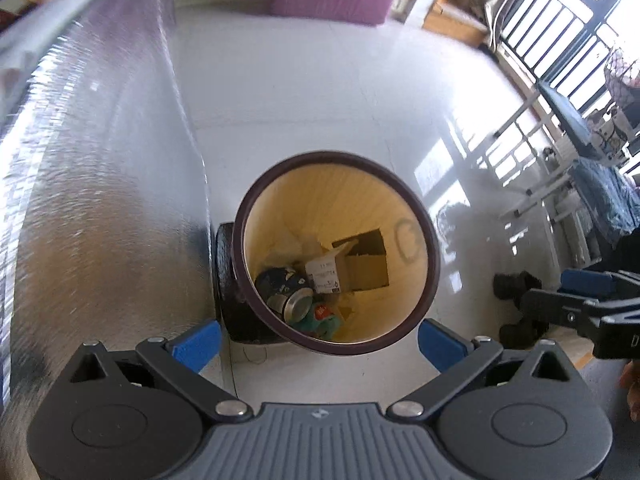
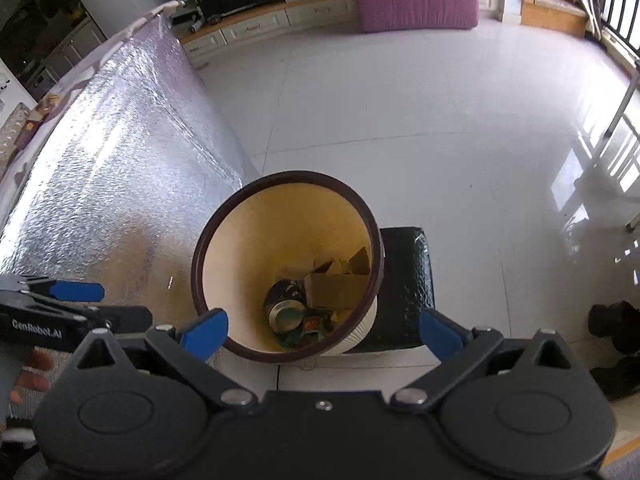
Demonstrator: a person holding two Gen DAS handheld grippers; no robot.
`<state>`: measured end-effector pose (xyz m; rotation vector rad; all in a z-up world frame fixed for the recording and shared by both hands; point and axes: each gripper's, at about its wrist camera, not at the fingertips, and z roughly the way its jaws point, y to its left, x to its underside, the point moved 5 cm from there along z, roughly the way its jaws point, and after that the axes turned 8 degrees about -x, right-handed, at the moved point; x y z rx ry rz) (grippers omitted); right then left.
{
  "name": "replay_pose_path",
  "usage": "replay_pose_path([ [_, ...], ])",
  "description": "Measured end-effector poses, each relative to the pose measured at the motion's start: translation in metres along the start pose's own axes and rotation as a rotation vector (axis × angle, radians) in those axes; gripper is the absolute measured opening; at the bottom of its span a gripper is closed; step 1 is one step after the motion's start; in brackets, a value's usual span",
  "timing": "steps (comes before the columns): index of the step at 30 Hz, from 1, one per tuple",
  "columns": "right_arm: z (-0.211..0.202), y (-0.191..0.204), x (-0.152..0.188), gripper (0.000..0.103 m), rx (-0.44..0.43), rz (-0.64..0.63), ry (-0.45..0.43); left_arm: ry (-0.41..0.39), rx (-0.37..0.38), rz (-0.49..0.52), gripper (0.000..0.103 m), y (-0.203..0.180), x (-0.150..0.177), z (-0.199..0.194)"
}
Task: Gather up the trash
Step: 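Withdraw both open grippers from the wastebasket toward the plastic bottle on the table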
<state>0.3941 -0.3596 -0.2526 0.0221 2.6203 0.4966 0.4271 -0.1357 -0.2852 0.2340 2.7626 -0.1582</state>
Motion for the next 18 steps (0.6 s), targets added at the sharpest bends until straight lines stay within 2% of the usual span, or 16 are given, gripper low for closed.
replay_pose_path([
  [18, -0.071, 0.035, 0.039, 0.103, 0.052, -0.087, -0.186, -0.219, 0.003, 0.009, 0.103, -0.004, 0.048, -0.087],
])
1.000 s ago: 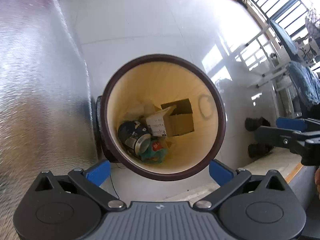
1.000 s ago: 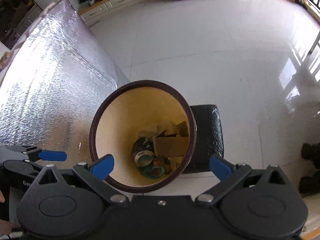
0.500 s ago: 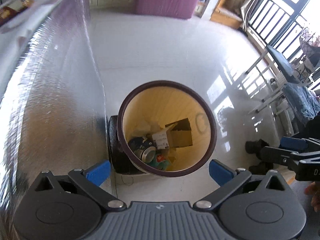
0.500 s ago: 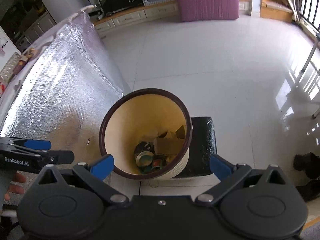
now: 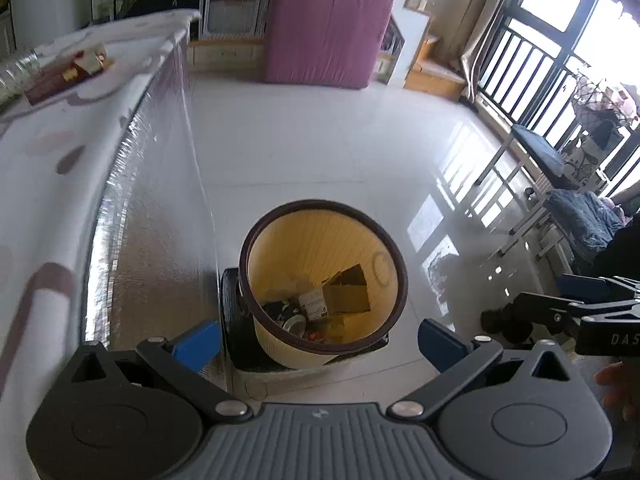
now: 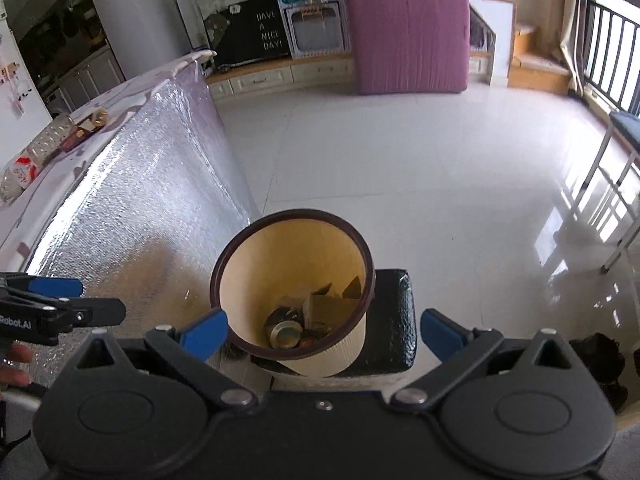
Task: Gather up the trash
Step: 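Withdraw both open grippers from the wastebasket toward the plastic bottle on the table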
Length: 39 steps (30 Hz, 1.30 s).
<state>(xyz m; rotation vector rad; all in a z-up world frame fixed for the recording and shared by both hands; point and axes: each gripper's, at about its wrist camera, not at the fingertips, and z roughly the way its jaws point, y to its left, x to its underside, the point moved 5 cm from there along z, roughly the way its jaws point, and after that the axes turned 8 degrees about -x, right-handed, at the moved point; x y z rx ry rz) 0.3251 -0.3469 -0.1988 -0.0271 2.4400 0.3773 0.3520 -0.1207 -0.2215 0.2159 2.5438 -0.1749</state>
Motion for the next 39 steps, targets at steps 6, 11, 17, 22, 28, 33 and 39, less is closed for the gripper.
replay_pose_path([
  [6, -0.025, 0.018, 0.001, 0.103, -0.002, -0.029, -0.062, -0.076, -0.004, 0.004, 0.103, 0.007, 0.005, -0.032],
  [11, -0.047, 0.038, 0.003, 0.103, -0.004, -0.065, -0.105, -0.135, -0.005, 0.001, 0.103, 0.015, 0.009, -0.058],
  [17, -0.066, 0.071, 0.000, 0.103, -0.026, -0.105, -0.151, -0.197, -0.017, -0.024, 0.103, 0.036, 0.013, -0.093],
  [22, -0.075, 0.103, -0.006, 0.103, -0.058, -0.148, -0.190, -0.248, -0.045, -0.056, 0.103, 0.066, 0.015, -0.121],
  [28, -0.073, 0.150, -0.014, 0.103, -0.113, -0.192, -0.226, -0.299, -0.096, -0.101, 0.103, 0.114, 0.016, -0.148],
  [33, -0.063, 0.188, -0.022, 0.103, -0.161, -0.232, -0.245, -0.323, -0.142, -0.113, 0.103, 0.153, 0.017, -0.162],
  [39, -0.047, 0.232, -0.033, 0.103, -0.214, -0.282, -0.262, -0.359, -0.189, -0.130, 0.103, 0.206, 0.015, -0.171],
])
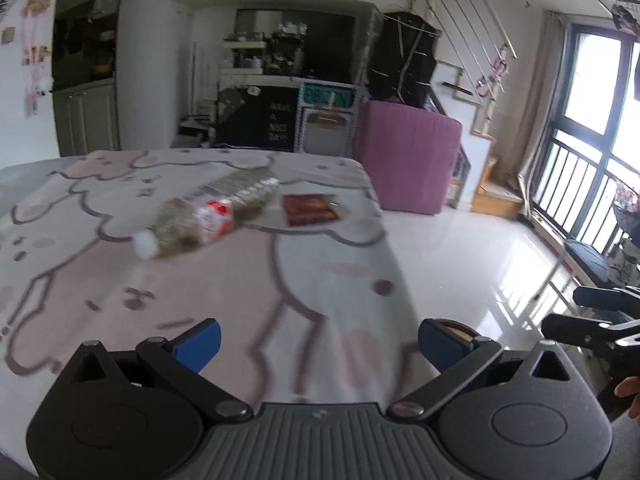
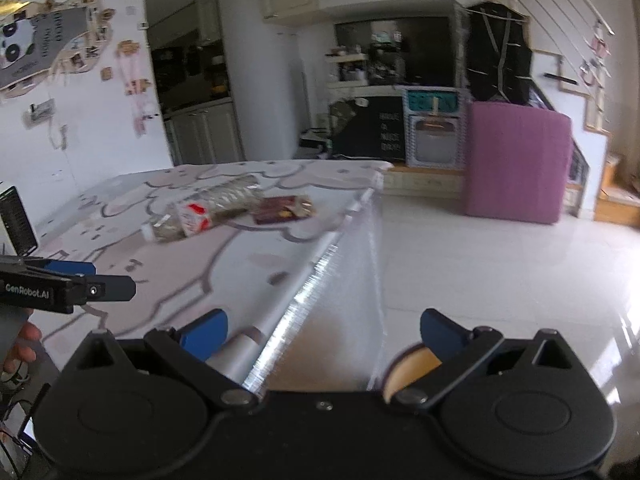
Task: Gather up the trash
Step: 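Withdraw both open grippers from the wastebasket toward the plastic bottle on the table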
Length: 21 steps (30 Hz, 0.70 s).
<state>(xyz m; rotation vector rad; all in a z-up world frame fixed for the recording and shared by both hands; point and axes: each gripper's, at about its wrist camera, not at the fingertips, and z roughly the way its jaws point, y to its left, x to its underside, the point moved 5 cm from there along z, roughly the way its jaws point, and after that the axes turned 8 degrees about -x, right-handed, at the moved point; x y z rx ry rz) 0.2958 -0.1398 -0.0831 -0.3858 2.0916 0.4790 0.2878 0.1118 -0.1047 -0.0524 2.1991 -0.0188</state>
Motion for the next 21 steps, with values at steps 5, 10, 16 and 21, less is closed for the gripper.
replay_pose_path([
  [5, 0.026, 0.026, -0.010, 0.103, -0.040, -0.042, 0.002, -0.023, -0.018, 0.010, 0.103, 0.041, -0.010, 0.016],
  [10, 0.056, 0.045, -0.019, 0.103, -0.065, -0.063, -0.008, -0.050, -0.015, 0.044, 0.103, 0.073, -0.020, 0.041],
  [16, 0.100, 0.051, -0.037, 0.103, -0.074, -0.048, -0.051, -0.050, -0.020, 0.079, 0.103, 0.103, -0.033, 0.079],
  [21, 0.144, 0.050, -0.057, 0.103, -0.111, -0.058, -0.056, -0.058, -0.010, 0.060, 0.103, 0.126, -0.043, 0.113],
])
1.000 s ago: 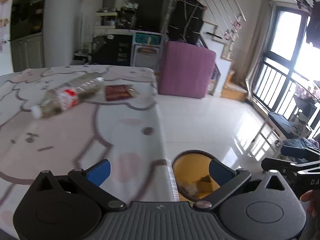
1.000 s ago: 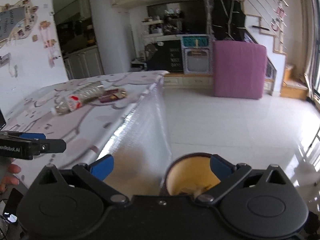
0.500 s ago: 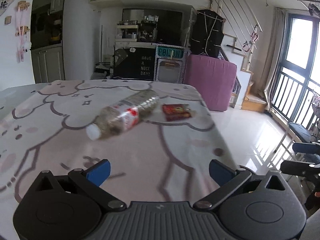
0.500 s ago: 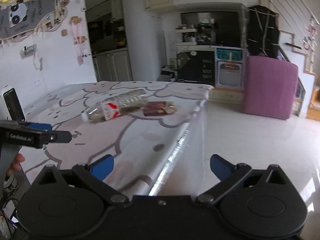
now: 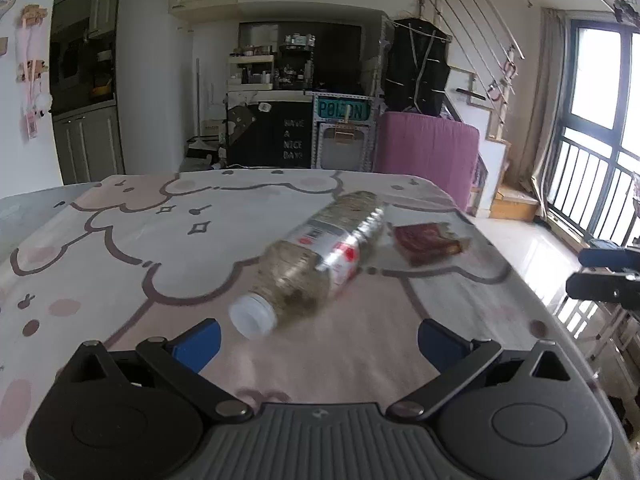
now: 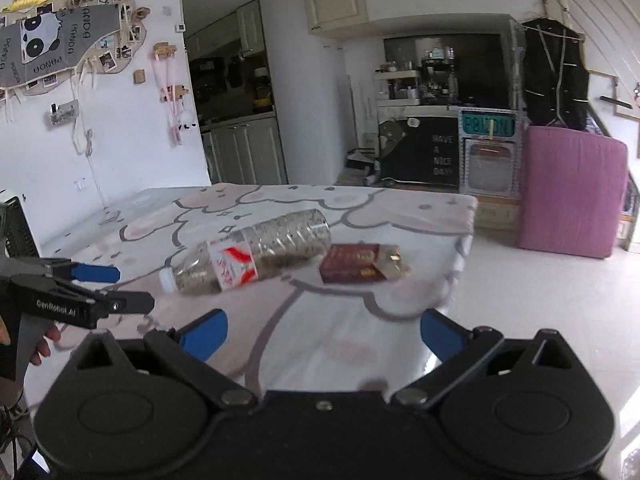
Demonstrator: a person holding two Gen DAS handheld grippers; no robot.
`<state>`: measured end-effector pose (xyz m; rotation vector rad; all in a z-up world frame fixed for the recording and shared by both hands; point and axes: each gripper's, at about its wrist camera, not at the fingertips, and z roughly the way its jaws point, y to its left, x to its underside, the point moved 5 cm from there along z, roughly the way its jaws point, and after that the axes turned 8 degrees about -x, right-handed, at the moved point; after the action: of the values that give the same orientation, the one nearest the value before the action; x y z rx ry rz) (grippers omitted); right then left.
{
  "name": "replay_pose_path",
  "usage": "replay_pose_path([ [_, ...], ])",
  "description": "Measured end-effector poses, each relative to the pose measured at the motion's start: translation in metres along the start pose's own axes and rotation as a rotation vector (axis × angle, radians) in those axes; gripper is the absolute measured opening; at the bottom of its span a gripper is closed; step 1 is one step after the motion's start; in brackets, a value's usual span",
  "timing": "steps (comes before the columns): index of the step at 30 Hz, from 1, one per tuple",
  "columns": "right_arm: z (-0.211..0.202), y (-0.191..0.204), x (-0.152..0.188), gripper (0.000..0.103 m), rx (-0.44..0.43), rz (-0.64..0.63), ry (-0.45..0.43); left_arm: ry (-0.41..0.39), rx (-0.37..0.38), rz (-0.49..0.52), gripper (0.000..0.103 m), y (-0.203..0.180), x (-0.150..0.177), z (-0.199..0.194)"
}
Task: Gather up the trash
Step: 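Withdraw both open grippers from the wastebasket toward the plastic bottle on the table, then grasp the plastic bottle with the left gripper while the right gripper grasps the red pack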
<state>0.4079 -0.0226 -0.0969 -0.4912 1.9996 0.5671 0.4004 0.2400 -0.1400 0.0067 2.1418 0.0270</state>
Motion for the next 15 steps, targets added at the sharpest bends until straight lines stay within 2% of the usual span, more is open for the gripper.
replay_pose_path([
  [6, 0.057, -0.021, -0.029, 0.103, -0.023, -0.087, 0.011, -0.009, 0.022, -0.017, 0.099, 0.020, -0.004, 0.031],
  [8, 0.078, -0.030, -0.037, 0.103, -0.035, -0.129, 0.023, 0.002, 0.009, -0.012, 0.089, 0.022, -0.003, 0.039],
  [10, 0.098, -0.037, -0.042, 0.103, -0.056, -0.165, 0.044, 0.018, -0.006, 0.003, 0.084, 0.022, 0.001, 0.048],
  [15, 0.147, -0.059, -0.057, 0.103, -0.120, -0.158, 0.106, 0.034, 0.021, 0.062, 0.083, 0.016, 0.008, 0.061],
])
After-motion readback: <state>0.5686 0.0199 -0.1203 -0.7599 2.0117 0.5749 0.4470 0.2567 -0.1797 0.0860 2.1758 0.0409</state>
